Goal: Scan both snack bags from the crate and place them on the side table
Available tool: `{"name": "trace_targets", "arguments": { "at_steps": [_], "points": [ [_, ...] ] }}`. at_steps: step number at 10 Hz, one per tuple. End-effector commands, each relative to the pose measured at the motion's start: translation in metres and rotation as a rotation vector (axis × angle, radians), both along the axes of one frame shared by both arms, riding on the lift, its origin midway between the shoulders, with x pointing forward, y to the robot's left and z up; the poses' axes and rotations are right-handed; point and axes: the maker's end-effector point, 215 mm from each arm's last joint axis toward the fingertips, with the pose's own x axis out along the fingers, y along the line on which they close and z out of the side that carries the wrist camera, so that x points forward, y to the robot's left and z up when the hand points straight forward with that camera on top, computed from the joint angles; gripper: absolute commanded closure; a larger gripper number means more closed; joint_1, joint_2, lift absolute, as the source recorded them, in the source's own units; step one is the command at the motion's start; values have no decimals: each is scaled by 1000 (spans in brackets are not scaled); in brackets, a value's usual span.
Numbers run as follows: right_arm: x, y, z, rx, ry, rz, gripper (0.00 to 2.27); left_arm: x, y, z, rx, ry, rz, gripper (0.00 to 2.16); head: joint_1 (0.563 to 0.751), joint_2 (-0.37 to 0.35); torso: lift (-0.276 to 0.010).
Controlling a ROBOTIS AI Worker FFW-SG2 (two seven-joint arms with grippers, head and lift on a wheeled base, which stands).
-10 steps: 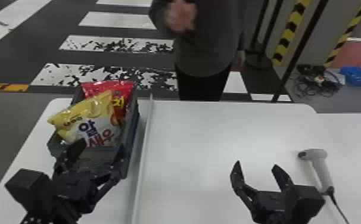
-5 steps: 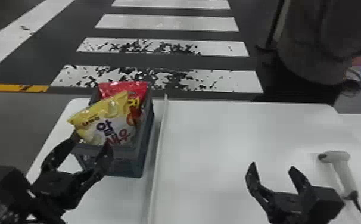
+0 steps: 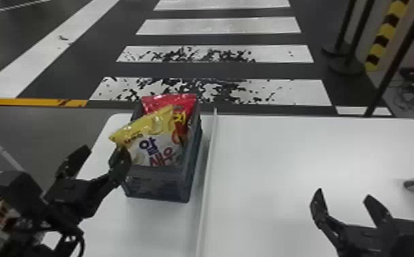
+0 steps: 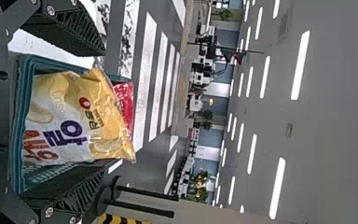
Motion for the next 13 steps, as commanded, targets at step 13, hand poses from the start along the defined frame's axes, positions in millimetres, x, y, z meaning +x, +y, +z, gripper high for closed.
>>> {"name": "trace_targets", "arguments": {
  "at_steps": [13],
  "points": [
    [0, 0, -4, -1, 11, -1, 80, 92, 22, -42, -13, 108, -182, 53, 695, 136, -95]
  ]
}}
